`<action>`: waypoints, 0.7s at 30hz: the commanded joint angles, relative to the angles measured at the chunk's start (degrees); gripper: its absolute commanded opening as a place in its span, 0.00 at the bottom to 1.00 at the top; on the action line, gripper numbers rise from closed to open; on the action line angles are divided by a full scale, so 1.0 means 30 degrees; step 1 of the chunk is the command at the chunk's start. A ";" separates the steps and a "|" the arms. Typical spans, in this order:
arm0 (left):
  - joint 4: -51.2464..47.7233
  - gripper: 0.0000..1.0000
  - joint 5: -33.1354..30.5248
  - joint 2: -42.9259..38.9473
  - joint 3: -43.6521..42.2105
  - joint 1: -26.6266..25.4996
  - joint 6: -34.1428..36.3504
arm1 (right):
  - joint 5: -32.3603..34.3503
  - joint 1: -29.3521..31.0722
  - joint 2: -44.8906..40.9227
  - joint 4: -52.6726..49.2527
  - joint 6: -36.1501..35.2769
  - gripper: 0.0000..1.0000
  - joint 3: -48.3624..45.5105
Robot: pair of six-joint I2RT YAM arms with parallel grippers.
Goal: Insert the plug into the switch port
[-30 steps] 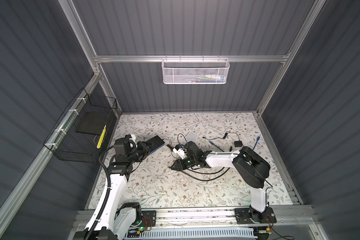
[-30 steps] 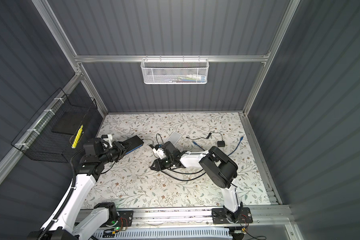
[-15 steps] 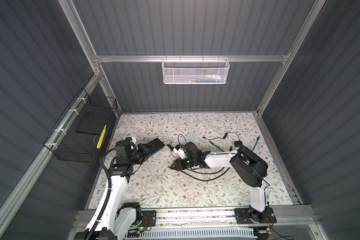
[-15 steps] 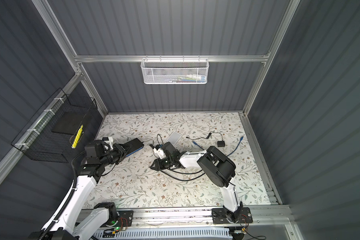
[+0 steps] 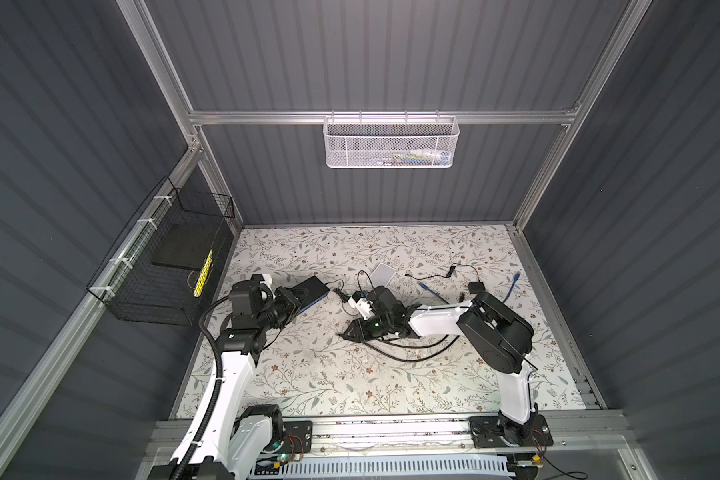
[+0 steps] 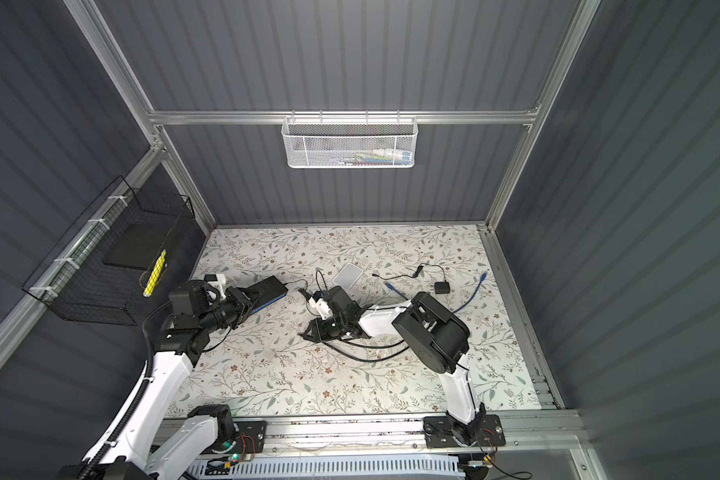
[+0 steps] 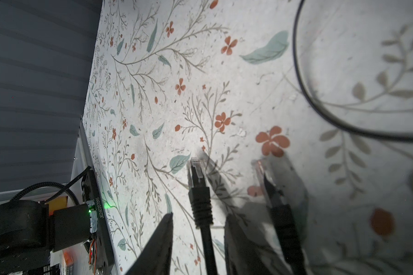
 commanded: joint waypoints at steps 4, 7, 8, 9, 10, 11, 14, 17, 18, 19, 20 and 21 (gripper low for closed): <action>0.0194 0.00 0.0243 -0.0321 0.0440 0.0106 0.0494 | 0.0010 -0.0108 0.0632 0.0670 0.0639 0.37 -0.0266; 0.0173 0.00 0.0215 -0.0369 0.0446 0.0084 0.0507 | -0.0215 -0.0100 0.0805 0.0980 0.0900 0.36 -0.0243; 0.0172 0.00 0.0213 -0.0351 0.0446 0.0084 0.0512 | -0.0282 -0.0100 0.0840 0.1054 0.0993 0.36 -0.0258; 0.0189 0.00 0.0199 -0.0343 0.0447 0.0084 0.0536 | -0.0341 -0.0100 0.0858 0.1115 0.1025 0.36 -0.0239; 0.0177 0.00 0.0207 -0.0350 0.0434 0.0085 0.0536 | -0.0356 -0.0100 0.0873 0.1171 0.1087 0.36 -0.0258; 0.0203 0.00 0.0192 -0.0351 0.0448 0.0084 0.0536 | -0.0385 -0.0100 0.0922 0.1205 0.1117 0.36 -0.0289; 0.0204 0.00 0.0219 -0.0380 0.0444 0.0081 0.0509 | -0.0437 -0.0100 0.0990 0.1318 0.1193 0.35 -0.0186; 0.0157 0.00 0.0249 -0.0412 0.0476 0.0084 0.0532 | -0.0552 -0.0104 0.1169 0.1459 0.1331 0.34 -0.0079; 0.0136 0.00 0.0255 -0.0424 0.0520 0.0084 0.0536 | -0.0590 -0.0100 0.1208 0.1512 0.1353 0.34 -0.0065; 0.0116 0.00 0.0235 -0.0409 0.0532 0.0084 0.0577 | -0.0577 -0.0096 0.1250 0.1570 0.1380 0.34 -0.0032; 0.0058 0.00 0.0219 -0.0420 0.0556 0.0084 0.0574 | -0.0616 -0.0107 0.1284 0.1614 0.1412 0.34 -0.0053; 0.0054 0.00 0.0204 -0.0424 0.0577 0.0084 0.0588 | -0.0620 -0.0110 0.1313 0.1644 0.1412 0.33 -0.0025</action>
